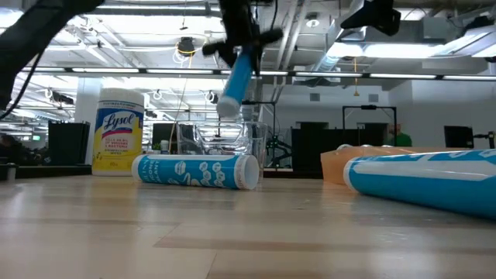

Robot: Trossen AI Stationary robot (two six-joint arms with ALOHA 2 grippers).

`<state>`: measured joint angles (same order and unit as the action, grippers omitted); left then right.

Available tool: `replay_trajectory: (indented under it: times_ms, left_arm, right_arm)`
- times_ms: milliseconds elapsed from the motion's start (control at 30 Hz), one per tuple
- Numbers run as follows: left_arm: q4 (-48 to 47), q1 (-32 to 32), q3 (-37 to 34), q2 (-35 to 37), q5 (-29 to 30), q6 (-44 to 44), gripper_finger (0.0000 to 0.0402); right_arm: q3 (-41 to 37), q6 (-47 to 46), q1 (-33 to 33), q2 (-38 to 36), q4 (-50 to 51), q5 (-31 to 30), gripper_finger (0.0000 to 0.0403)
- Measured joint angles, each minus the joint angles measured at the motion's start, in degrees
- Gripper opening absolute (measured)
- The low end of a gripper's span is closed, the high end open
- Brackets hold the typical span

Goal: Pick & place silicon tubes, Sealant and Lysol wipes
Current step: Put the bottom right blue sealant into the transparent bin

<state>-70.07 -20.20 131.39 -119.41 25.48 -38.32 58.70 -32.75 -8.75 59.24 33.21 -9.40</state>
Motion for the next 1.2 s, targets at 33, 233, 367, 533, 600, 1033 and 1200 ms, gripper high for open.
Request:
replay_trajectory:
  times_ms: [33, 233, 367, 533, 600, 1033, 1200]
  left_arm:
    - [0.0, -0.9, 0.0, -1.2, -1.1, -0.5, 0.0195]
    - [-1.3, -3.4, 0.0, -7.7, -4.5, -3.8, 0.0195]
    - [-3.6, -3.4, 0.0, -10.9, -8.1, -6.5, 0.0195]
    - [-5.5, -2.9, 0.0, -11.9, -9.2, -9.1, 0.0195]
    - [-6.4, -2.9, 0.0, -11.9, -9.5, -10.5, 0.0195]
    - [-6.2, -2.7, 0.1, -13.5, -9.5, -17.0, 0.0195]
    - [-5.2, -2.4, 0.1, -15.1, -10.6, -18.0, 0.0195]
  right_arm:
    - [0.0, -0.1, -0.2, 0.0, 0.0, 0.0, 0.029]
    - [0.0, -1.4, -1.4, 0.0, 0.3, -1.4, 0.029]
    - [0.0, -1.8, -1.4, 0.0, 1.1, -1.4, 0.029]
    - [0.0, -1.9, -1.2, 0.0, 1.1, -1.5, 0.029]
    - [0.0, -1.9, -1.2, 0.0, 1.1, -1.5, 0.029]
    - [0.0, -1.8, -1.4, 0.0, 1.1, -1.4, 0.029]
    - [-0.1, -1.8, -1.4, 0.0, 1.1, -1.4, 0.029]
